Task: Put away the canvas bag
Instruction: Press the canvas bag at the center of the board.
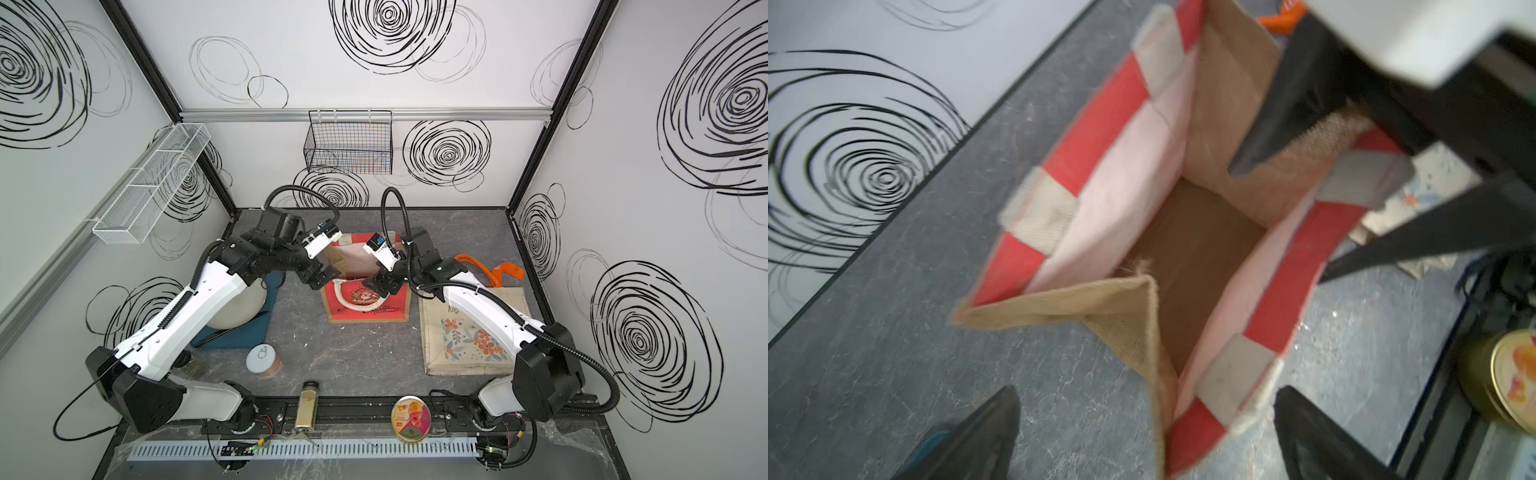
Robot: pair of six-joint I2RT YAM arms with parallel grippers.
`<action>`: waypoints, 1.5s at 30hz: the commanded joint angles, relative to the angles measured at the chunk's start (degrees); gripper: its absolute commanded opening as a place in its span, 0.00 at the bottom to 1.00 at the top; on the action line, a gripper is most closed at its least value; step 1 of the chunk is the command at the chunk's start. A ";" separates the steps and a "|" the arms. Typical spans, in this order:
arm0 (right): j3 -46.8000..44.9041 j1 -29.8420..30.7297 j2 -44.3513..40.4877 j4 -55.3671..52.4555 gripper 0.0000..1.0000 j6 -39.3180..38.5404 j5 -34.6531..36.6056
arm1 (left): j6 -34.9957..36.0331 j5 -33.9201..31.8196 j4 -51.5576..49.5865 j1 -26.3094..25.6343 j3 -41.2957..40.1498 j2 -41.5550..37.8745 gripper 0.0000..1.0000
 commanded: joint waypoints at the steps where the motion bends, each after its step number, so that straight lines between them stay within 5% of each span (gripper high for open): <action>1: 1.81 -0.37 1.69 -2.67 0.80 0.59 0.42 | 3.79 -3.37 -2.26 -0.38 -1.23 -1.60 0.99; 9: 1.67 -0.46 1.85 -2.01 0.80 0.51 -0.58 | 5.27 -8.60 -3.81 -3.18 -2.12 0.99 0.99; 14: 1.23 -0.44 1.85 -1.10 0.80 0.59 -1.82 | 6.29 -8.18 3.79 -5.39 -4.96 1.40 0.96; 21: 0.19 -0.51 1.16 1.26 0.79 0.68 -2.39 | 5.56 -5.09 3.94 -6.78 -4.59 1.96 0.47; 22: -0.01 -0.47 1.23 1.68 0.79 0.63 -2.48 | 5.21 -4.58 3.04 -6.80 -4.23 2.29 0.32; 25: -0.11 -0.55 1.53 2.25 0.79 0.66 -2.90 | 4.57 -4.16 0.12 -6.62 -3.02 3.71 0.25; 27: -0.02 -0.55 1.75 2.50 0.79 0.68 -3.10 | 4.61 -2.78 -0.72 -6.08 -2.75 4.12 0.07; 30: -0.07 -0.54 1.87 2.59 0.79 0.66 -3.03 | 4.01 -2.95 0.51 -5.85 -3.52 3.33 0.01; 34: -0.06 -0.46 1.95 2.60 0.79 0.55 -2.83 | 4.24 -5.72 0.51 -5.96 -3.03 2.82 0.04; 36: 0.06 -0.38 2.14 2.29 0.79 0.48 -2.45 | 4.69 -9.83 1.55 -6.18 -2.83 1.82 0.24; 38: 0.41 -0.38 2.30 1.91 0.80 0.50 -2.08 | 4.67 -11.02 0.30 -5.09 -0.37 1.33 0.69; 40: 0.58 -0.25 2.42 1.91 0.81 0.97 -1.40 | 4.34 -11.36 -2.51 -3.17 4.58 2.07 0.89; 45: 0.55 1.26 3.05 2.47 0.82 -0.03 1.93 | 6.51 -11.27 -4.64 0.77 14.48 3.93 0.94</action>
